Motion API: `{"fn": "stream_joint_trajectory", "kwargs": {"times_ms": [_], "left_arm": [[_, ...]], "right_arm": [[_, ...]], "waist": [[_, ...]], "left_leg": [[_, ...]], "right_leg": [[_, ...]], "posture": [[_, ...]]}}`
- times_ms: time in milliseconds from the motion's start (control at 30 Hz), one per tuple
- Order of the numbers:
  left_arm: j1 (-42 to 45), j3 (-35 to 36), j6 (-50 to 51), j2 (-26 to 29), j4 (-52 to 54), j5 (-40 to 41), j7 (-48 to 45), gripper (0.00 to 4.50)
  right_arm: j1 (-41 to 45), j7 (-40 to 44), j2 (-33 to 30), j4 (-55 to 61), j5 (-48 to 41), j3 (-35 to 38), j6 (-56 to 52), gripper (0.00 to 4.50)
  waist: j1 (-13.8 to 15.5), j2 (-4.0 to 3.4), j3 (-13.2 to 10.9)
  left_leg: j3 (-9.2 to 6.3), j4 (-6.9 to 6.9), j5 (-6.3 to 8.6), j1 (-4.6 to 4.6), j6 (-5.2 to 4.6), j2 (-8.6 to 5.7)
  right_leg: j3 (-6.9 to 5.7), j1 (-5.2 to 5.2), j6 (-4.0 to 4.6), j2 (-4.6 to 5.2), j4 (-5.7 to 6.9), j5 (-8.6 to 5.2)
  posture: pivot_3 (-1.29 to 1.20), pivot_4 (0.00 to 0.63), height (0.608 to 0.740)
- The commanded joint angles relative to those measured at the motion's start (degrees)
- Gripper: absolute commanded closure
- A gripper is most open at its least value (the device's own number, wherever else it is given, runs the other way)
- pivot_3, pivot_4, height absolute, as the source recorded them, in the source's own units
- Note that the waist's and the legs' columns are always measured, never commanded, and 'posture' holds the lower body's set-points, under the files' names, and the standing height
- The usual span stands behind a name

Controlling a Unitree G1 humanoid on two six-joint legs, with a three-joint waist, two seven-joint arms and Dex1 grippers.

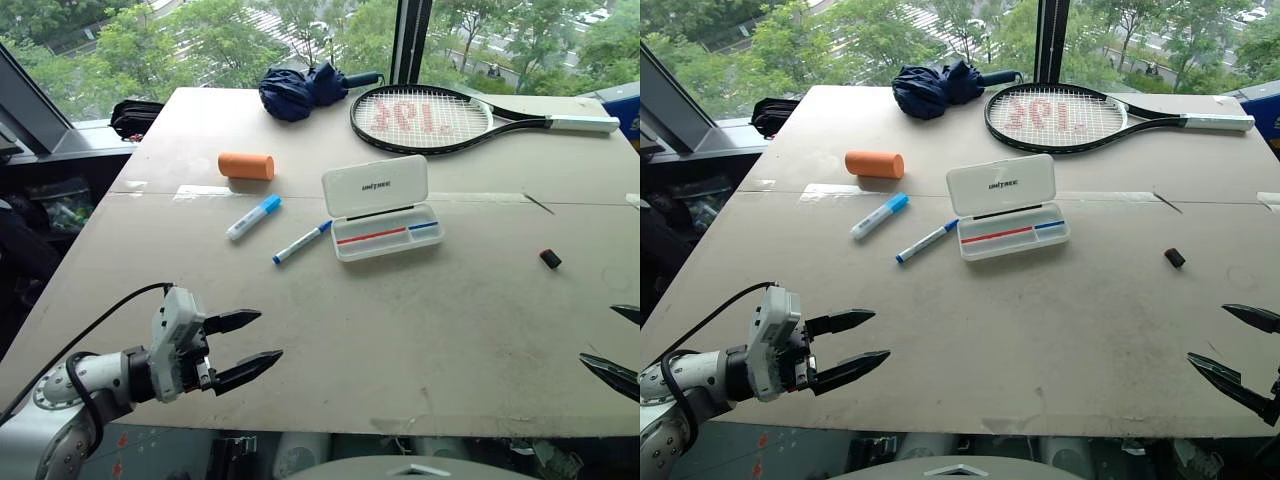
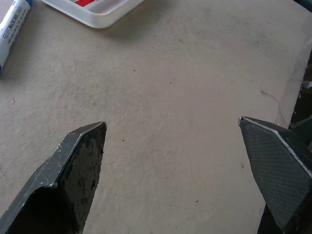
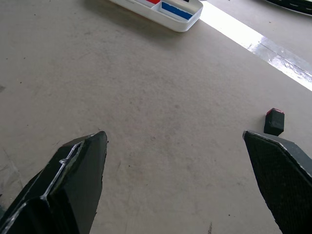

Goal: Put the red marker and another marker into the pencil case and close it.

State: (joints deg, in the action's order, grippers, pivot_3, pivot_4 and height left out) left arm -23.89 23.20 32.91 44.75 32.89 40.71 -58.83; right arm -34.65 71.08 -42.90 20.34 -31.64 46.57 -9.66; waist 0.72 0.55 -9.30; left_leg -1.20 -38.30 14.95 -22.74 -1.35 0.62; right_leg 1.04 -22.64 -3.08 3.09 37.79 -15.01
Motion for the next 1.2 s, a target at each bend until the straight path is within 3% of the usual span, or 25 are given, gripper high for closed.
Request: {"fn": "stream_joint_trajectory", "kwargs": {"times_ms": [33, 267, 400, 667, 700, 733, 967, 1200], "left_arm": [[4.12, -1.83, -0.04, 0.31, 1.53, -0.34, 2.37, 0.09], [31.16, -20.04, 12.41, -0.46, -0.62, -5.58, 14.93, 0.09], [48.8, -31.88, 15.67, -5.45, -10.93, -10.75, 14.77, 0.09], [61.1, -44.3, 9.67, -12.16, -27.02, -20.58, 10.65, 0.09], [61.7, -45.28, 8.86, -12.68, -28.69, -21.81, 10.24, 0.63], [62.18, -46.09, 8.16, -13.03, -30.2, -22.84, 9.66, 0.87], [65.16, -51.46, 2.79, -14.25, -38.85, -29.57, 3.84, 4.27], [68.29, -52.79, -8.47, -15.42, -46.04, -33.08, -6.28, 4.4]], "right_arm": [[1.1, -1.44, 0.98, 2.89, -1.12, -0.73, 1.37, 0.0], [4.29, -6.19, 2.84, 12.01, -5.35, -5.92, -1.55, 0.0], [3.91, -6.66, 2.38, 15.86, -6.7, -7.25, -2.25, 0.0], [4.3, -9.7, 3.15, 18.78, -6.23, -9.57, -1.96, 0.0], [3.94, -9.85, 3.35, 19.05, -6.24, -9.52, -1.75, 0.0], [3.65, -10.11, 3.62, 19.33, -6.38, -9.33, -1.66, 0.0], [-1.07, -10.61, 6.76, 21.68, -5.94, -8.66, 0.18, 0.0], [-4.89, -10.88, 9.65, 21.92, -3.95, -9.13, 3.26, 0.0]], "waist": [[0.01, 0.0, 0.0], [0.29, -0.08, 0.06], [0.21, -0.02, -0.01], [-0.27, -0.01, 0.0], [-0.26, -0.01, 0.0], [-0.19, 0.0, 0.0], [0.01, 0.0, 0.0], [0.17, -0.03, 0.04]], "left_leg": [[0.0, 0.0, 0.0, 0.0, 0.0, 0.0], [-0.11, -0.14, -0.01, -0.02, 0.0, -0.11], [-0.22, -0.09, 0.06, -0.12, -0.11, -0.21], [-0.2, -0.07, 0.06, -0.06, -0.12, -0.27], [-0.2, -0.08, 0.06, -0.06, -0.12, -0.28], [-0.19, -0.08, 0.06, -0.06, -0.12, -0.27], [-0.19, -0.1, 0.06, -0.1, -0.12, -0.28], [-0.18, -0.11, 0.06, -0.08, -0.12, -0.28]], "right_leg": [[0.0, 0.0, 0.0, 0.0, 0.0, 0.0], [-0.06, 0.12, -0.24, -0.05, 0.11, 0.15], [-0.19, 0.03, -0.35, -0.09, 0.13, 0.1], [-0.09, 0.02, -0.35, -0.17, 0.15, 0.1], [-0.09, 0.02, -0.35, -0.18, 0.15, 0.1], [-0.08, 0.02, -0.35, -0.17, 0.15, 0.1], [-0.09, 0.02, -0.35, -0.16, 0.14, 0.1], [-0.12, 0.05, -0.35, -0.13, 0.14, 0.09]], "posture": [[0.0, 0.15, 0.73], [0.0, 0.15, 0.73], [0.0, 0.15, 0.73], [0.0, 0.15, 0.73], [0.0, 0.15, 0.73], [0.0, 0.15, 0.73], [0.0, 0.15, 0.73], [0.0, 0.15, 0.73]]}}
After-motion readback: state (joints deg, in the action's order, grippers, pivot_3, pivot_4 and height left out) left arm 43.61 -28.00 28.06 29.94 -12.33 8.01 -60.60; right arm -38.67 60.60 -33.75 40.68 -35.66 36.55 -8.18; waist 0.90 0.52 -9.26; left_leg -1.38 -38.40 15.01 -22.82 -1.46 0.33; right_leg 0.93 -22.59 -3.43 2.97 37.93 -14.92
